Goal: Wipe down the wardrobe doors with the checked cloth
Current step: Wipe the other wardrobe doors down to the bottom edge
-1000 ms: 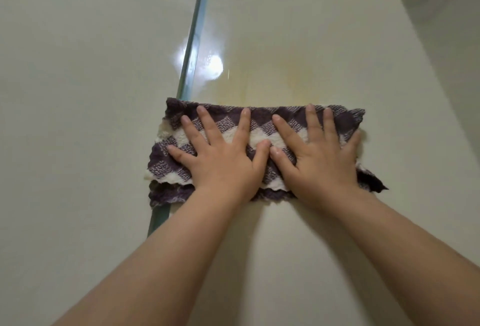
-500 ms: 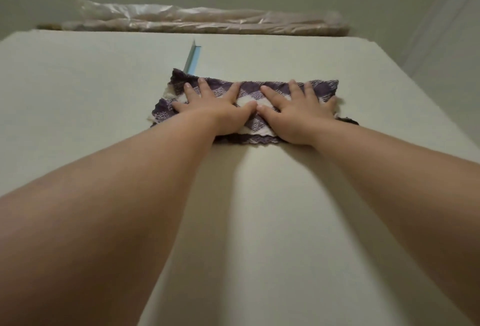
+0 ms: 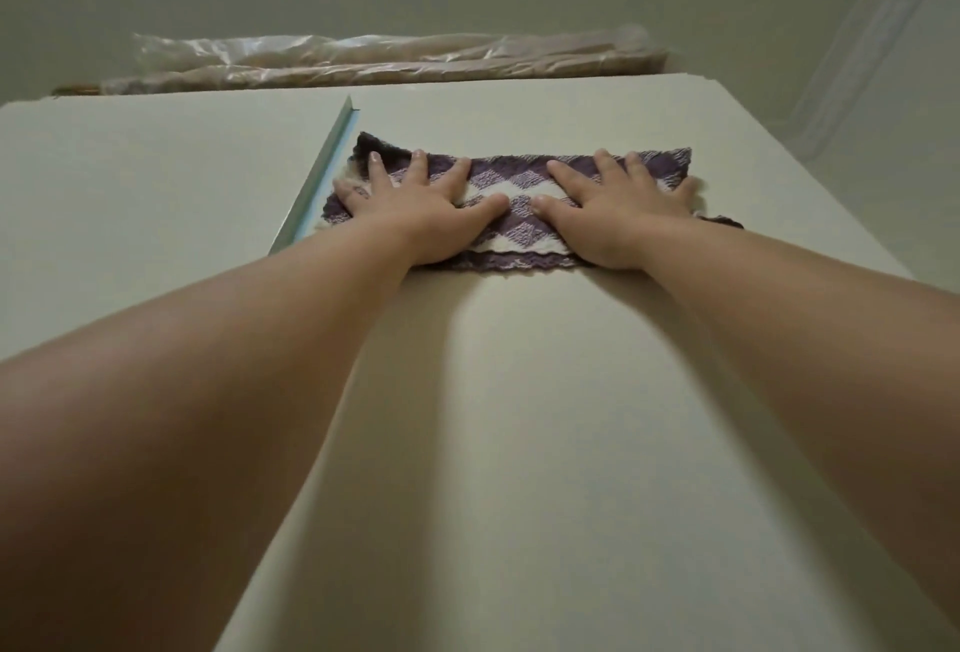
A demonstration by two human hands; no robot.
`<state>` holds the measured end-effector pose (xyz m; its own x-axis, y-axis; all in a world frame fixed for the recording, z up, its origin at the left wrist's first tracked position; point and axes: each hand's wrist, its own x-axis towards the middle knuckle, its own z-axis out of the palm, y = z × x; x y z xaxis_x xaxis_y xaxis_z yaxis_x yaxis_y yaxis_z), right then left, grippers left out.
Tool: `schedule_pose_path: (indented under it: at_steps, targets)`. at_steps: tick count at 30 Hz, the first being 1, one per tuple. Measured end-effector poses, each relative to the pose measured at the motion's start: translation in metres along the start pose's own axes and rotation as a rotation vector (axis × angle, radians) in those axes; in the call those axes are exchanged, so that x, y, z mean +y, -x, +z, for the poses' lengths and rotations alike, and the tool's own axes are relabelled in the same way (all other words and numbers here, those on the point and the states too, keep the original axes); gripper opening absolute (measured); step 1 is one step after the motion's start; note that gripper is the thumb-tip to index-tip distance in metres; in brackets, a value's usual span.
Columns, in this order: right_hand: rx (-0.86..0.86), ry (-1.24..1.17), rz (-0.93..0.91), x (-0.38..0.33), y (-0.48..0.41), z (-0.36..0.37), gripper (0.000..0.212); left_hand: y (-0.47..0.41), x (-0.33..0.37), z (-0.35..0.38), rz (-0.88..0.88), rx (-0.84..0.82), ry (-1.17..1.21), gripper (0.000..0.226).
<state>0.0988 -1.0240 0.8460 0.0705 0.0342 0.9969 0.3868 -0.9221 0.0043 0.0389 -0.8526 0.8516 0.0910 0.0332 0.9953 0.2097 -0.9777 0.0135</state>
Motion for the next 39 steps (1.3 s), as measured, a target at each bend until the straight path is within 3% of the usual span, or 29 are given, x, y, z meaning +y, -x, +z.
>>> schedule_pose_path:
  at_steps: [10, 17, 22, 33, 39]
  targets:
    - [0.021, 0.011, 0.151, 0.121, 0.000, -0.008, 0.058, -0.022, 0.122, 0.008, 0.126, -0.053, 0.019, 0.079]
    - [0.040, 0.033, 0.210, 0.136, -0.002, -0.007, 0.059, -0.035, 0.135, 0.009, 0.157, -0.081, 0.031, 0.082]
    - [0.028, 0.032, 0.173, 0.105, -0.016, -0.012, 0.060, -0.035, 0.104, 0.004, 0.114, -0.009, 0.046, 0.081]
    - [-0.015, -0.006, -0.186, -0.048, -0.033, 0.000, 0.060, -0.009, -0.061, -0.008, -0.128, 0.014, 0.006, 0.086]
    - [-0.014, -0.008, -0.197, -0.051, -0.027, 0.000, 0.063, -0.007, -0.062, -0.009, -0.139, 0.007, -0.056, 0.087]
